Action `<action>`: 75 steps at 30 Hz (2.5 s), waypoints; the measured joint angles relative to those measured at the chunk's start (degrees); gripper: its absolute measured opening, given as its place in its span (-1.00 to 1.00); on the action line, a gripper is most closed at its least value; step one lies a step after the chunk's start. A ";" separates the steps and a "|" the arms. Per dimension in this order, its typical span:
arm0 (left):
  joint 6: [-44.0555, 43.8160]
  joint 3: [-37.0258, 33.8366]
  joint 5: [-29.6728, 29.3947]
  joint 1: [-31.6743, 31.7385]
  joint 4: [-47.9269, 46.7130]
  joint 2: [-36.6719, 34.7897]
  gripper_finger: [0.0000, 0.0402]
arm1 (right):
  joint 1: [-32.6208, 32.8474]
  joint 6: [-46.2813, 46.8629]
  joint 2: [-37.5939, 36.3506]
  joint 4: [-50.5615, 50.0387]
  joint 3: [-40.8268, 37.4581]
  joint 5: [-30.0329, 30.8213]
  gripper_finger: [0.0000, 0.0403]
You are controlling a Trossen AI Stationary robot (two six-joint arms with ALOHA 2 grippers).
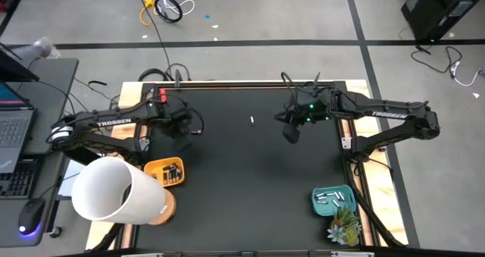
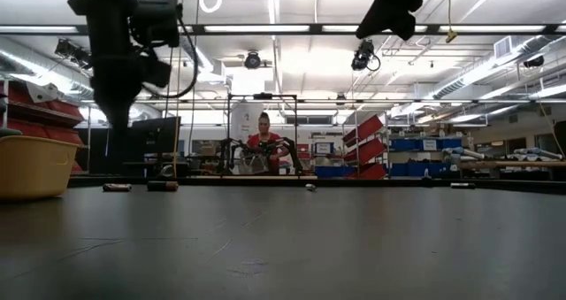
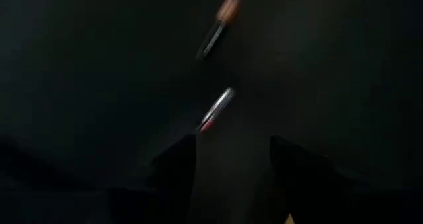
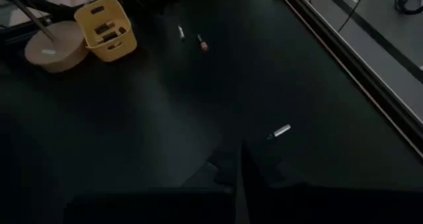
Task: Sort batteries
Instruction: Put the black battery into the yellow bin
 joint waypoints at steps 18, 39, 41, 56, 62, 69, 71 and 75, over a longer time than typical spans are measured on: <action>-21.22 -3.36 4.74 -0.31 5.87 5.42 0.01 | -0.25 -0.23 0.21 3.34 0.00 2.28 -0.98; -59.88 -9.20 -0.14 -0.15 13.11 3.13 0.01 | 0.26 -0.83 0.22 2.87 0.00 1.71 -0.96; -63.04 -9.20 -0.15 -0.28 14.26 3.13 0.01 | 0.30 -0.73 0.22 2.89 0.00 1.71 -0.96; -75.59 -9.20 3.52 -2.14 16.61 3.13 0.01 | 2.68 1.00 0.09 4.22 -1.85 7.55 -0.98; -75.55 -9.20 3.44 -2.14 15.75 3.13 0.01 | 2.68 1.91 0.09 6.04 -6.21 7.48 -0.99; -68.31 -9.20 1.48 -2.11 10.93 3.13 0.01 | 1.82 -3.14 0.11 10.23 -7.04 2.64 -1.00; -65.14 -9.20 -1.73 -1.70 7.93 3.13 0.01 | 1.15 -5.21 0.11 12.82 -7.04 1.80 -1.00; -54.01 -9.02 -3.54 -0.96 7.49 2.97 0.01 | -0.45 -8.75 0.11 18.17 -7.04 -2.09 -1.00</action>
